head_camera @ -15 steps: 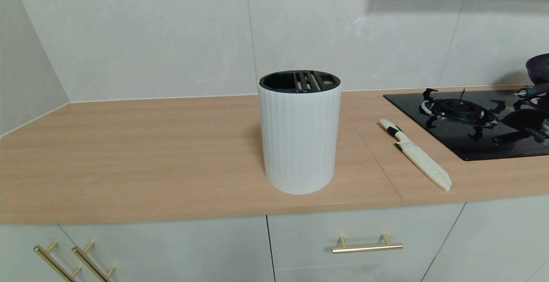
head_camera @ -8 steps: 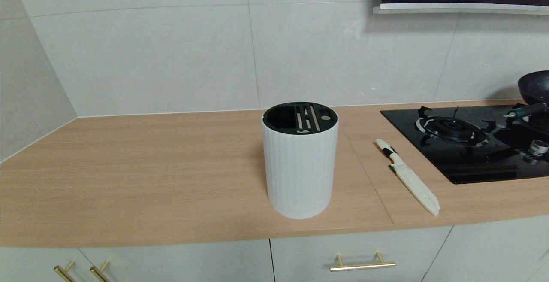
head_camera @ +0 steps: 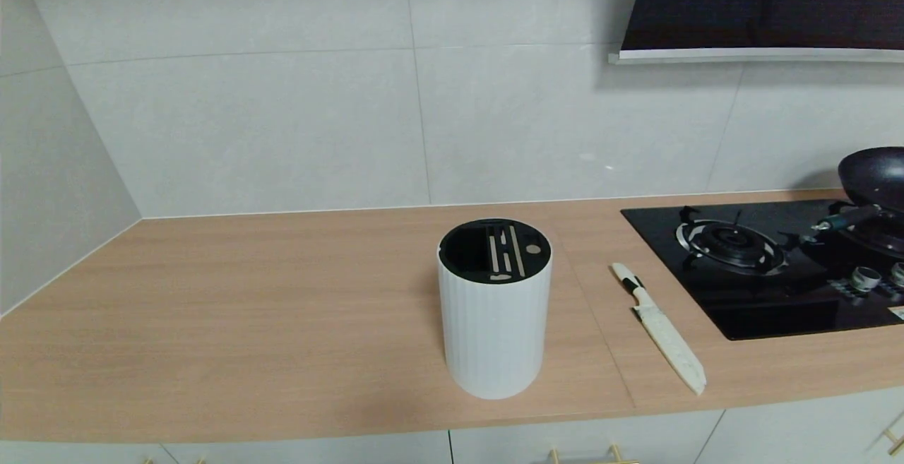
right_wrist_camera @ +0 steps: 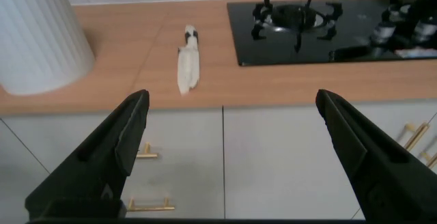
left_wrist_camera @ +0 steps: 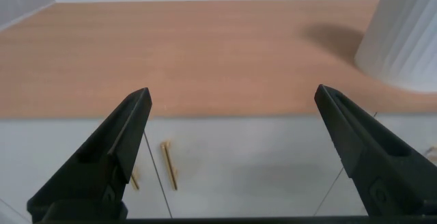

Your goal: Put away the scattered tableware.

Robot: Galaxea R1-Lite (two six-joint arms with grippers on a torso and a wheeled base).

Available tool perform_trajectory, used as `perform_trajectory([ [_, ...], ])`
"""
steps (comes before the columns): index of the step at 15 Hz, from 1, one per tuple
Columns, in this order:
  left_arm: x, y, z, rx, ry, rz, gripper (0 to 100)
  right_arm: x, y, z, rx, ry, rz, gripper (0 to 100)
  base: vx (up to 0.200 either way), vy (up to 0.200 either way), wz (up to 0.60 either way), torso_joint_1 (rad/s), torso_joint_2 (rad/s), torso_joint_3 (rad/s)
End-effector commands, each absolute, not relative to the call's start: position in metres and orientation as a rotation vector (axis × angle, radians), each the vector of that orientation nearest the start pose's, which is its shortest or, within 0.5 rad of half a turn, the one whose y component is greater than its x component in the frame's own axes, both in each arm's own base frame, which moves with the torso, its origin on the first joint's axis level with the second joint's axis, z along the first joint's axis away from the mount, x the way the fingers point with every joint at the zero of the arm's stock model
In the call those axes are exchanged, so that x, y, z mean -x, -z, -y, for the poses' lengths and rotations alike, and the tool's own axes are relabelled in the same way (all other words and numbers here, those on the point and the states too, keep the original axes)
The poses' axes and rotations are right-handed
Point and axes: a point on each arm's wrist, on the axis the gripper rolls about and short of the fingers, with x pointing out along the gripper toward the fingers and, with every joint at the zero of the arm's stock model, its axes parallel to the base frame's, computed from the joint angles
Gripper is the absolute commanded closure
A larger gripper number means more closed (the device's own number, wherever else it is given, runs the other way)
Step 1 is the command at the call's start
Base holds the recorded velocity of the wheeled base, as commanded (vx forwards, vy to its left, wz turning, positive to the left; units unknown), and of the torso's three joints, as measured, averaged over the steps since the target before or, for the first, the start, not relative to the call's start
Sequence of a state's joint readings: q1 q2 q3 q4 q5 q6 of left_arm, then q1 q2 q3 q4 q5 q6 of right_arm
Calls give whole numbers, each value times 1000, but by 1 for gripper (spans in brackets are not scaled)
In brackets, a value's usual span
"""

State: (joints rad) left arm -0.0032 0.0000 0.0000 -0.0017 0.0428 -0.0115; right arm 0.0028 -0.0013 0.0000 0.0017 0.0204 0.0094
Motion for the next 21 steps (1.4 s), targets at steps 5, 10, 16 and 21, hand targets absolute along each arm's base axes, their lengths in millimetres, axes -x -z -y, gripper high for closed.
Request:
perform_trajectory([
  [5, 23, -76, -1, 12, -40, 2, 0, 23, -75, 0, -9, -25, -2, 0, 0, 0, 0, 273, -590, -309],
  [10, 23, -76, -1, 12, -40, 2, 0, 23, -75, 0, -11, -25, -2, 0, 0, 0, 0, 194, -397, -203],
  [16, 23, -76, -1, 12, -40, 2, 0, 23, -75, 0, -8, -25, -5, 0, 0, 0, 0, 7, -10, -6],
  [21, 23, -76, -1, 12, -40, 2, 0, 32, -117, -1, -27, -59, 136, 0, 0, 0, 0, 0, 0, 0],
])
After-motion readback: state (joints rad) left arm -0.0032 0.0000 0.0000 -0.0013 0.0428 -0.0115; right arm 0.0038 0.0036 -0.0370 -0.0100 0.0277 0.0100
